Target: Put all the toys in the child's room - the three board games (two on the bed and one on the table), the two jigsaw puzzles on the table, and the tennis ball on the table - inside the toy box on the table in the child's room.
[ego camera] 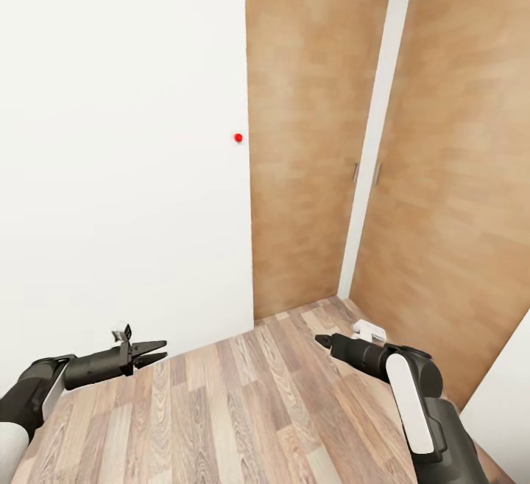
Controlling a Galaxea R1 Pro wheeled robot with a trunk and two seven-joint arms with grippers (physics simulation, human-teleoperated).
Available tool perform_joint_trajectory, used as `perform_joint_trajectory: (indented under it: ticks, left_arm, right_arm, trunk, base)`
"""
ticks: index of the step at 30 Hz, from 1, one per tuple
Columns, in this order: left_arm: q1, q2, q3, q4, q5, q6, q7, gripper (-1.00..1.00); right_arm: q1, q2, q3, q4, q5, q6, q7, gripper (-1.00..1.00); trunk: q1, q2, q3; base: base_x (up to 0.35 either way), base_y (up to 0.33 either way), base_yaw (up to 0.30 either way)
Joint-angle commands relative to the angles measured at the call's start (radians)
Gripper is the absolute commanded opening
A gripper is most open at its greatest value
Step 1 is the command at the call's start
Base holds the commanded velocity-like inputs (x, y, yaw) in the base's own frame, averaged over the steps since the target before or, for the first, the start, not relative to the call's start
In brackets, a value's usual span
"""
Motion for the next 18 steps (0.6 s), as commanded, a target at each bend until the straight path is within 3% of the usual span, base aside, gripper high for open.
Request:
perform_joint_trajectory:
  ticks: [1, 18]
  left_arm:
    - [-0.001, -0.001, 0.0, 0.0, -0.001, 0.011, -0.004, 1.0]
    - [-0.001, -0.003, 0.0, 0.0, -0.005, 0.011, -0.002, 1.0]
  right_arm:
    - [-0.001, 0.001, -0.002, -0.001, -0.01, 0.004, -0.008, 1.0]
    - [-0.001, 0.001, -0.001, -0.001, -0.01, 0.004, -0.008, 1.0]
  trunk:
    - [0.0, -0.001, -0.002]
    - [0.0, -0.001, -0.002]
  base:
    - [0.0, -0.095, 0.29]
    - [0.0, -0.097, 0.29]
